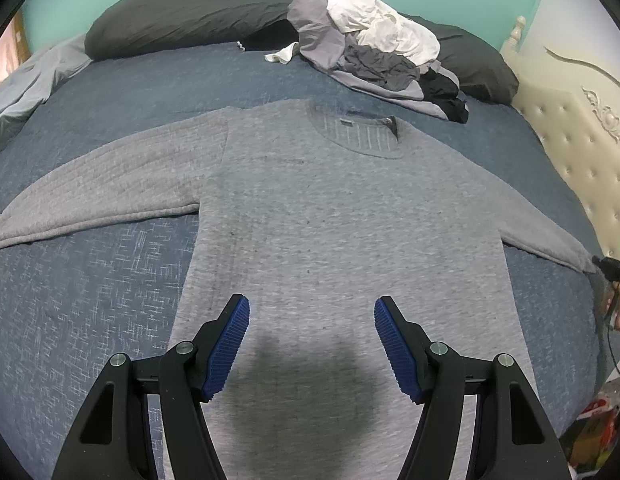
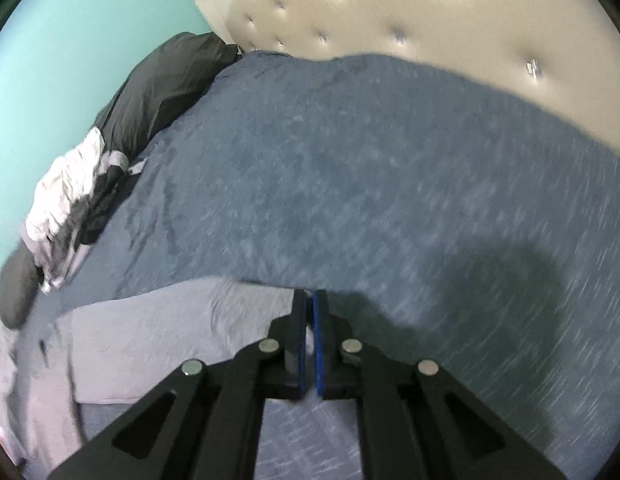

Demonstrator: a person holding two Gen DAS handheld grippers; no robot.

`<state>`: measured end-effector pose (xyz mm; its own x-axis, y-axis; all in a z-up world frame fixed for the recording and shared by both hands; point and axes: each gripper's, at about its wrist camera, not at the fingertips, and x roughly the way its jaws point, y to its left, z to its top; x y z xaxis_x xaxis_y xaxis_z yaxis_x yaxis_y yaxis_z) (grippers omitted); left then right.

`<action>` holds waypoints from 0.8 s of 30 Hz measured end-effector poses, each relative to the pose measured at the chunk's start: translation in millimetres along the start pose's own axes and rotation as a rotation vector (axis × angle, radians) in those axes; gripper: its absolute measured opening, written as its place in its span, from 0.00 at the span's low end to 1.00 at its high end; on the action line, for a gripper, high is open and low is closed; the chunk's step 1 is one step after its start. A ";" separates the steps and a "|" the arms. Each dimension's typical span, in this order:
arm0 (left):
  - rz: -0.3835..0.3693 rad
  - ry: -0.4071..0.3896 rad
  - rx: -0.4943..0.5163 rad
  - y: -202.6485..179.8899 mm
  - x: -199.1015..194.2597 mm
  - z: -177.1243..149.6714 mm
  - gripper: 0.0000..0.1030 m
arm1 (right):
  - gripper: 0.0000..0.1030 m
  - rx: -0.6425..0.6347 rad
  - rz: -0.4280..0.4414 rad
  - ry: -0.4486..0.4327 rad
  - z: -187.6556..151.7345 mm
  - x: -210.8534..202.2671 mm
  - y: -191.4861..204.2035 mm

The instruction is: Fold clothes

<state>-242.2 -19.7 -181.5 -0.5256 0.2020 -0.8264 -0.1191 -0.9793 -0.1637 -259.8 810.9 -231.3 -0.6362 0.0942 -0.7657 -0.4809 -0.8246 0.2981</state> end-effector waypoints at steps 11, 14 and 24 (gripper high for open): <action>0.000 0.029 0.011 -6.2 11.9 0.0 0.67 | 0.03 -0.086 -0.076 0.026 19.8 28.3 -0.3; -0.003 0.028 0.013 -6.8 11.8 1.1 0.67 | 0.04 0.005 -0.043 -0.003 17.1 23.9 -12.0; -0.026 0.017 0.011 -13.1 6.8 -1.9 0.67 | 0.45 0.181 0.019 0.036 -11.3 12.1 -21.5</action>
<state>-242.6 -5.5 -185.9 -0.5074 0.2275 -0.8312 -0.1423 -0.9734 -0.1796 -250.3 823.5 -253.5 -0.6261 0.0570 -0.7776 -0.5719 -0.7115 0.4083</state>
